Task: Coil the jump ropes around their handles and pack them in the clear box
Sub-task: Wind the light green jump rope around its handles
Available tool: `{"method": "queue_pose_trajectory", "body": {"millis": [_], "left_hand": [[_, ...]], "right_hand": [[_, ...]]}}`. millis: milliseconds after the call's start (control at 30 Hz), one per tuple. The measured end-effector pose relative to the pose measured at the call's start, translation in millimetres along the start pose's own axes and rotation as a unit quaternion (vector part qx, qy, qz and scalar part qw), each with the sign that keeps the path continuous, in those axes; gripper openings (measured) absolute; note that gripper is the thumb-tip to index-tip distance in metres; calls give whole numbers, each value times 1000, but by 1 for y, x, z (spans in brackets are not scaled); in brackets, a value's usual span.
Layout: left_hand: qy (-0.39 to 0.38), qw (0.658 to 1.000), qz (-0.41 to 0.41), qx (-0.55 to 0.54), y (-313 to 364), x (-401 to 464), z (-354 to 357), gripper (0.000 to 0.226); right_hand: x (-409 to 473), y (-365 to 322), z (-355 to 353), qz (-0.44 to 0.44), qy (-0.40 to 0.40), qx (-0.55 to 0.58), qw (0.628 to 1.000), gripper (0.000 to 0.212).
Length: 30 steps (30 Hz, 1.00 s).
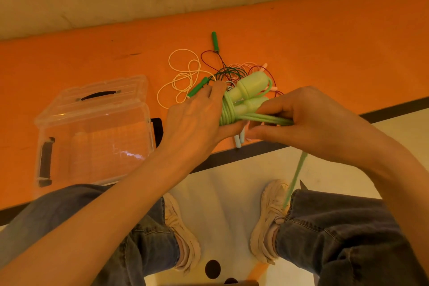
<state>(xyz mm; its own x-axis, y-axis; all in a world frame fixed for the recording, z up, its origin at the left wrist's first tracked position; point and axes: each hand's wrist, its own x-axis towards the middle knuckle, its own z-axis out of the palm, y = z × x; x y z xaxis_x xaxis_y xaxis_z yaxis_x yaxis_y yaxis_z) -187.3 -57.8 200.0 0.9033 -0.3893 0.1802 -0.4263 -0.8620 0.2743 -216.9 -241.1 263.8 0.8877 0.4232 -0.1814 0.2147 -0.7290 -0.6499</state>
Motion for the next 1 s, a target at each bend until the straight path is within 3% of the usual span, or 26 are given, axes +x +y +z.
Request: {"method": "queue_pose_trajectory", "body": {"millis": [67, 167, 467, 700, 867, 1000], "left_hand": [[8, 1000, 6, 11, -1, 0, 2, 65], [5, 1000, 12, 22, -4, -1, 4, 63], [-29, 998, 53, -19, 2, 0, -4, 60], [-29, 993, 111, -13, 6, -1, -8, 59], [-39, 994, 99, -29, 11, -3, -15, 72], [-42, 986, 155, -40, 9, -5, -17, 68]], "right_hand": [[-3, 0, -8, 12, 38, -39, 998, 31], [-8, 1, -20, 18, 88, -7, 996, 33], [7, 7, -20, -68, 231, -23, 970, 11], [33, 25, -15, -15, 233, 38, 972, 11], [36, 33, -14, 21, 216, 64, 974, 13], [35, 35, -15, 19, 200, 74, 977, 12]]}}
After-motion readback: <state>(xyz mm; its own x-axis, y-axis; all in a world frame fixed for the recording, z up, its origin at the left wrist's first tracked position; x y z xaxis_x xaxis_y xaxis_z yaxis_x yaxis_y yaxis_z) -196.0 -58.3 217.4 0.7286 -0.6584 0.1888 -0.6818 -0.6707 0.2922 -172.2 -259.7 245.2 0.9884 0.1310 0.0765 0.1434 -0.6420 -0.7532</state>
